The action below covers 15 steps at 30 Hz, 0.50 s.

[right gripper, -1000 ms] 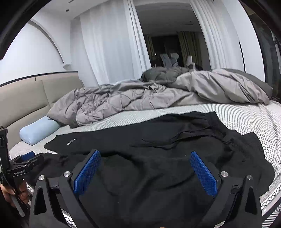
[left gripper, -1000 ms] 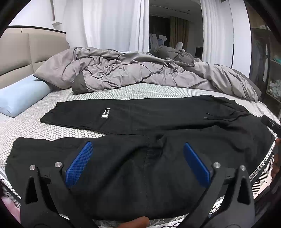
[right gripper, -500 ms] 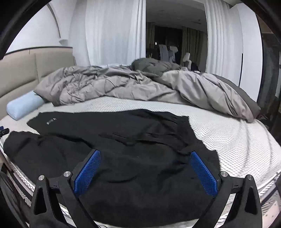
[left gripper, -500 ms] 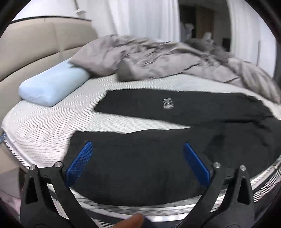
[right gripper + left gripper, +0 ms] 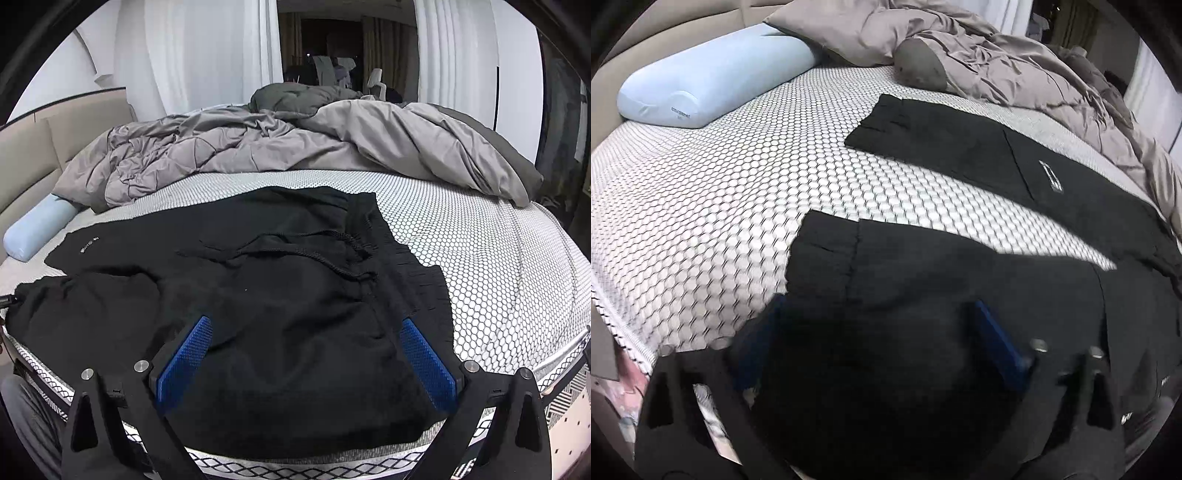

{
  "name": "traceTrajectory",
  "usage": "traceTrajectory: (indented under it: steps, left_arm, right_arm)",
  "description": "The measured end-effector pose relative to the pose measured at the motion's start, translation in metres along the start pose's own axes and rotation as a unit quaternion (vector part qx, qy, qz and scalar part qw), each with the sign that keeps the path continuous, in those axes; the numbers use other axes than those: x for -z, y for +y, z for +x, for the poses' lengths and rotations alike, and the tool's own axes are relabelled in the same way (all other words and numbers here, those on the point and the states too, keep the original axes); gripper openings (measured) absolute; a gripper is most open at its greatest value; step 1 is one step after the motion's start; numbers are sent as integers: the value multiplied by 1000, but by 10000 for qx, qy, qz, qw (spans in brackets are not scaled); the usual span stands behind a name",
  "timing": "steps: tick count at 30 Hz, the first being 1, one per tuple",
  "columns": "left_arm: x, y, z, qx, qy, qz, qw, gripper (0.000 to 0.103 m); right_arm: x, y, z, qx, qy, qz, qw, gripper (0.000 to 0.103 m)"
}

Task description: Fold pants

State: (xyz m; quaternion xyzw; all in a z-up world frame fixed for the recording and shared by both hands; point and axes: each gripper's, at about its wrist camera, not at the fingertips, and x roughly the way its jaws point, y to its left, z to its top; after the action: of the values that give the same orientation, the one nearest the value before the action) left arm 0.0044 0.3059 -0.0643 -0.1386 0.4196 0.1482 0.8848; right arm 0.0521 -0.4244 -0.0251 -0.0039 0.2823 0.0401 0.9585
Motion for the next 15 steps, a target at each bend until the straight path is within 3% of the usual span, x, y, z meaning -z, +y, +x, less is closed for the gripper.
traceTrajectory:
  steps: [2,8,12,14,15]
  left_arm:
    - [-6,-4,0,35,-115,175,9998,32]
    - [-45,-14,-19,-182,-596,528,9967,27]
    - [-71,-11,9,-559,-122,378,9976,31]
    - [-65,-3,20,-406,261,272,9985,34]
    - [-62,-7,20,-379,245,260,9986,38]
  right_arm:
    - [-2,2,4,38,45,-13,10000,103]
    - [-12,-1,13,222,163,35,9996,103]
    - [-19,-20,17,506,224,222,9982,103]
    - [-14,-35,12,544,263,376,9975,103]
    - [-10,-42,9,590,270,442,9969,103]
